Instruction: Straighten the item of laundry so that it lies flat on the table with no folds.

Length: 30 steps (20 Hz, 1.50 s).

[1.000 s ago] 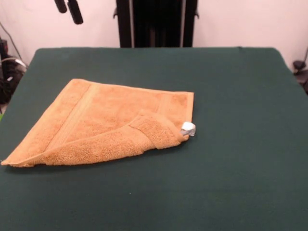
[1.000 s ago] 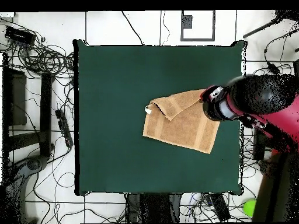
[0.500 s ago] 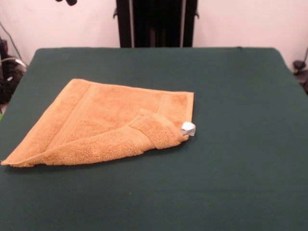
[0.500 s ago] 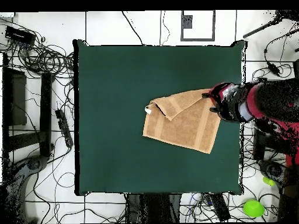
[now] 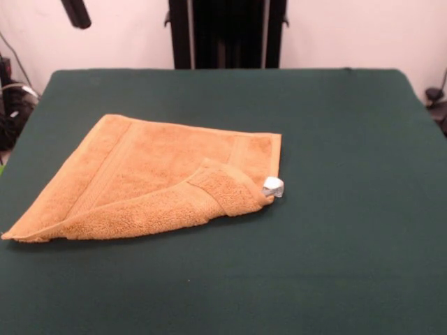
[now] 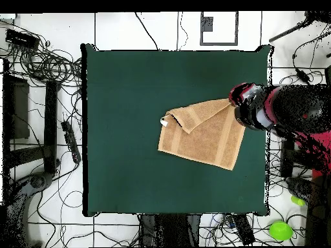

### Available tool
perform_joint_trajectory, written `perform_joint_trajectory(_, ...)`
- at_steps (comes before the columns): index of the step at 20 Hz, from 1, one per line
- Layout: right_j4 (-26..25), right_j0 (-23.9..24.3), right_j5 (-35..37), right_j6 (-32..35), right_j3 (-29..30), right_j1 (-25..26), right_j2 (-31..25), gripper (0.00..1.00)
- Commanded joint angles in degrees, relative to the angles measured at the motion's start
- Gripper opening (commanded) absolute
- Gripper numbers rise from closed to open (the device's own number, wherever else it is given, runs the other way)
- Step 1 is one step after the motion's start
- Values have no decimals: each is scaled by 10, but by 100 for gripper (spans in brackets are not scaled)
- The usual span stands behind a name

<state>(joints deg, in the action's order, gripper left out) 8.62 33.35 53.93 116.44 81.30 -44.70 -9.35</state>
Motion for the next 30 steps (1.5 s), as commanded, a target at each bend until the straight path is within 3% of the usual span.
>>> perform_joint_trajectory(1,-48,-5,-69,-149,80,39,-102,0)
perform_joint_trajectory(11,-75,16,-138,-102,97,75,-148,0)
perform_joint_trajectory(21,-132,-34,-183,-27,84,94,-110,0)
perform_joint_trajectory(30,-136,-61,-211,18,68,114,-109,0)
